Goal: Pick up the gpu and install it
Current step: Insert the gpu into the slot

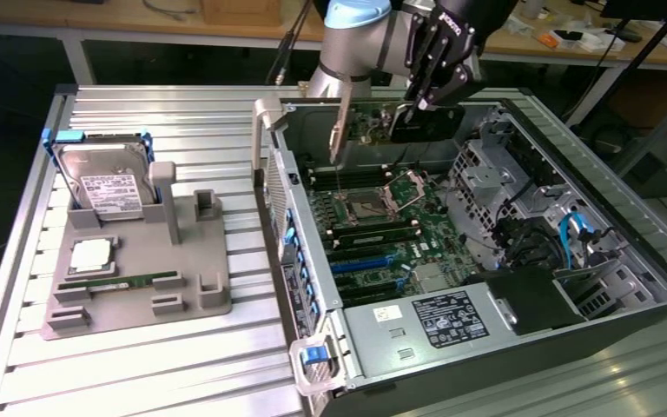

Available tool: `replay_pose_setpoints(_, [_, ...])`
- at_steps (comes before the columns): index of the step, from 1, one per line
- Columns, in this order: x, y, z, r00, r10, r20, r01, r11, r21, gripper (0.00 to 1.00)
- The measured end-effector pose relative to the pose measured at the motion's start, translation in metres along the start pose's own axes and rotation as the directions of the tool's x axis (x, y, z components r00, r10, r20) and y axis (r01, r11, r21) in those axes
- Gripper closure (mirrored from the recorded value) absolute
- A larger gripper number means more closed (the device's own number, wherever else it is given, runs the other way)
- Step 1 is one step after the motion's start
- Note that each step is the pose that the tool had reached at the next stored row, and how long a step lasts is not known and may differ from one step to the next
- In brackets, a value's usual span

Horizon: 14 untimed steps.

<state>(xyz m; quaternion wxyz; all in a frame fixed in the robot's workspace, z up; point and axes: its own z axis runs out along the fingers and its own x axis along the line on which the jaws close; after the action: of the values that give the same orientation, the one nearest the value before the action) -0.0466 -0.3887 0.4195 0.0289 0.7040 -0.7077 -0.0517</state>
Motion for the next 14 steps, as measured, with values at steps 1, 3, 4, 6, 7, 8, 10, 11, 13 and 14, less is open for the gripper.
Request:
replay_pose_setpoints(1, [0.001,0.0000,0.0002,1.0000,0.000,0.0001,0.000,1.0000,0.0000,0.73])
replay_pose_setpoints(3, [0.004,-0.0001,0.0007,1.0000,0.000,-0.0001,0.000,1.0000,0.0000,0.73])
replay_pose_setpoints(4, [0.005,-0.0002,0.0010,1.0000,0.000,0.0000,0.000,1.0000,0.0000,0.73])
replay_pose_setpoints(6, [0.008,-0.0003,0.0017,1.0000,0.000,0.0000,0.000,1.0000,0.0000,0.73])
replay_pose_setpoints(7, [0.009,-0.0003,0.0021,1.0000,0.000,0.0000,0.000,1.0000,0.0000,0.73])
replay_pose_setpoints(8, [0.012,-0.0004,0.0031,1.0000,0.000,0.0001,0.000,1.0000,0.0000,0.73])
replay_pose_setpoints(10, [0.015,-0.0006,0.0045,1.0000,0.000,-0.0001,0.000,1.0000,-0.0001,0.73])
replay_pose_setpoints(11, [0.017,-0.0007,0.0053,1.0000,0.000,-0.0001,0.000,1.0000,0.0000,0.73])
replay_pose_setpoints(13, [0.019,-0.0009,0.0068,1.0000,0.000,-0.0001,0.000,1.0000,0.0000,0.73])
replay_pose_setpoints(14, [0.020,-0.0010,0.0075,1.0000,0.000,-0.0003,0.000,1.0000,0.0000,0.73])
